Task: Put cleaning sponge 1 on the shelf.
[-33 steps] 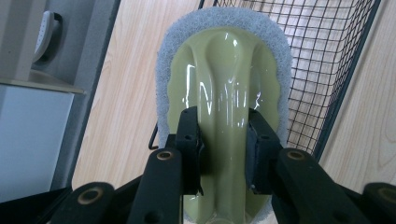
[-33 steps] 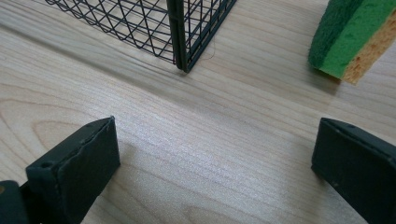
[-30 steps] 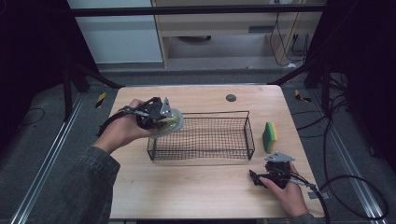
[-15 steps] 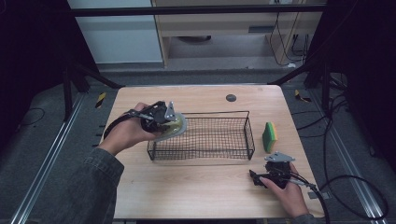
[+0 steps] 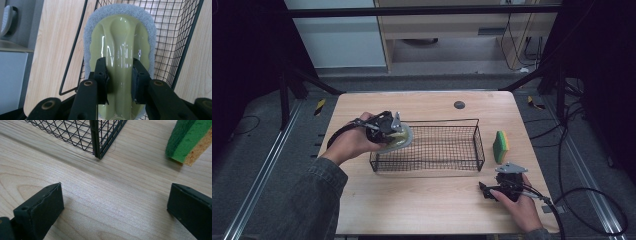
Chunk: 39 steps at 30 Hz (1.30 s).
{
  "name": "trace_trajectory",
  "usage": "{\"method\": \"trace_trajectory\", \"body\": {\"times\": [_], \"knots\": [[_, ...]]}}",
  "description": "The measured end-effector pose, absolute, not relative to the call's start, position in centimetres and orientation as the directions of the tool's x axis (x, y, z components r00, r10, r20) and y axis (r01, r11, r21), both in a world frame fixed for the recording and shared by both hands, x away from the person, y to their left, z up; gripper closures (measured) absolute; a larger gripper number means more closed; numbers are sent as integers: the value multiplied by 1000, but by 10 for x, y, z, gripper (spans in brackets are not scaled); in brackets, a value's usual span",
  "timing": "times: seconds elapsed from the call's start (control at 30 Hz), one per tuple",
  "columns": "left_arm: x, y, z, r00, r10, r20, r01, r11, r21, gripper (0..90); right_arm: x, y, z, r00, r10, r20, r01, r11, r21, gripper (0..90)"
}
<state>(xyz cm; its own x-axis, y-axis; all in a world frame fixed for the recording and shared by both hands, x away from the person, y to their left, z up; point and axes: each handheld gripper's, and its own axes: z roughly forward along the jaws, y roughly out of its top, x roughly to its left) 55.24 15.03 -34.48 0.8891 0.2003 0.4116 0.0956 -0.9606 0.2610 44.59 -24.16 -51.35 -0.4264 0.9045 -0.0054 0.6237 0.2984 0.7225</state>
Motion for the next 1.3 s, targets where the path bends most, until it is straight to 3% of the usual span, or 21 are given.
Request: {"method": "trace_trajectory", "body": {"times": [1.3], "knots": [[561, 147, -373, 912, 179, 369, 97, -969, 229, 704, 446, -242, -514, -428, 904, -6, 623, 300, 723, 8]]}}
